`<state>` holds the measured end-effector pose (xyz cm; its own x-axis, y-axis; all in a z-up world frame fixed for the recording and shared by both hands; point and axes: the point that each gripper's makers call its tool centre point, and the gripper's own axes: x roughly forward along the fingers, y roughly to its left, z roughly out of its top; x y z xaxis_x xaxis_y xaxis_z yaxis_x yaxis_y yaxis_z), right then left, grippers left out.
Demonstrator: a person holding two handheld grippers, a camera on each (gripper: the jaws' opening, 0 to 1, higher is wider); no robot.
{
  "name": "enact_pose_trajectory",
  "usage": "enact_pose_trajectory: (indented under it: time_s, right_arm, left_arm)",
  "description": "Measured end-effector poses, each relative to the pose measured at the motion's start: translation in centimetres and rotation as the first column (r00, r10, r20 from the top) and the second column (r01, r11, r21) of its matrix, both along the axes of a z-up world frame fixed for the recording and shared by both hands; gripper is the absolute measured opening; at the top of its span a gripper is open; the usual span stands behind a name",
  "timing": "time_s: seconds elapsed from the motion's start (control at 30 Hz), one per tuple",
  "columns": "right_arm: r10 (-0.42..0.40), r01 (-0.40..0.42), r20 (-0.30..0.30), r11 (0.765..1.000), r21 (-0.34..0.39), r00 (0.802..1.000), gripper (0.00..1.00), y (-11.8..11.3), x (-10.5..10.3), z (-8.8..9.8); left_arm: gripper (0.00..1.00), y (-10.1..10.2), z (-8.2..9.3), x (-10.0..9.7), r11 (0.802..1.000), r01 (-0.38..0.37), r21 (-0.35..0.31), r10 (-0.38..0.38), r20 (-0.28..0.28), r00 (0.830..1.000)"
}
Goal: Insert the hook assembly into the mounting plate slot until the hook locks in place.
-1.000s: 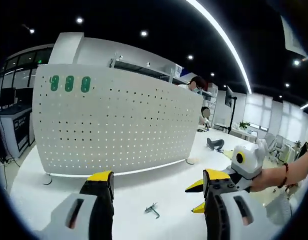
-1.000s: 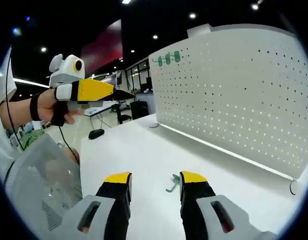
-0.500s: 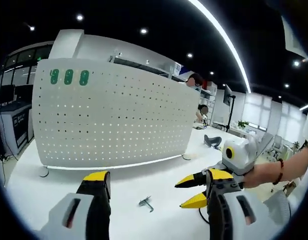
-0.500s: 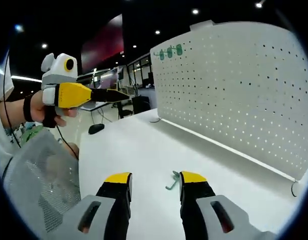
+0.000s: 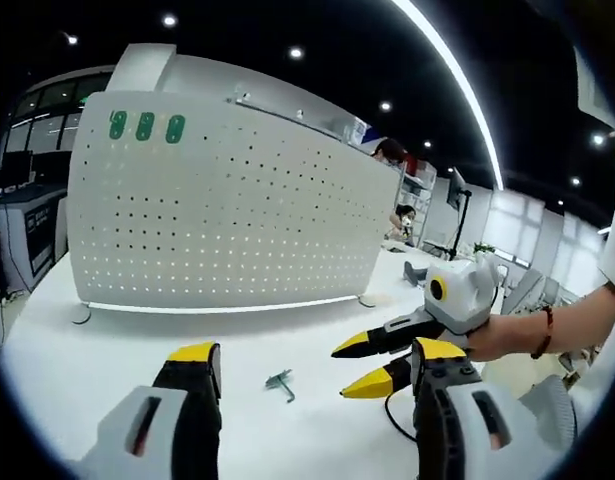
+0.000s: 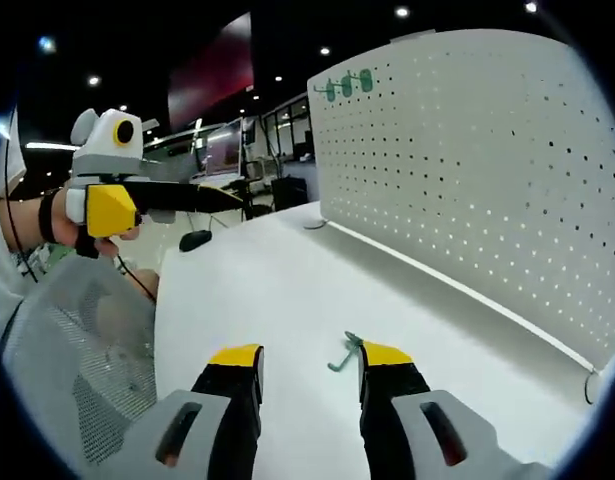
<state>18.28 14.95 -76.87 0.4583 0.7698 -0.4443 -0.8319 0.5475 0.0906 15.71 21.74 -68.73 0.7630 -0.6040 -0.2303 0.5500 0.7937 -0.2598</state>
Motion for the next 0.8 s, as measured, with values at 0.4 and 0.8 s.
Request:
enact_pose_trajectory:
  time_s: [0.4, 0.8]
  right_arm:
    - [0.023, -0.024, -0.022, 0.999, -0.044, 0.999, 0.34, -0.1, 1.4, -1.2]
    - [0.053, -0.054, -0.016, 0.992, -0.115, 0.998, 0.32, 0.2, 2.5, -2.6]
  left_arm:
    - [0.81, -0.4, -0.9, -0.7, 1.000, 0.009, -0.004, -0.009, -0.025, 1.000]
    - [0.80, -0.5, -0.9, -0.8, 1.000, 0.003, -0.007, -0.003, -0.021, 1.000]
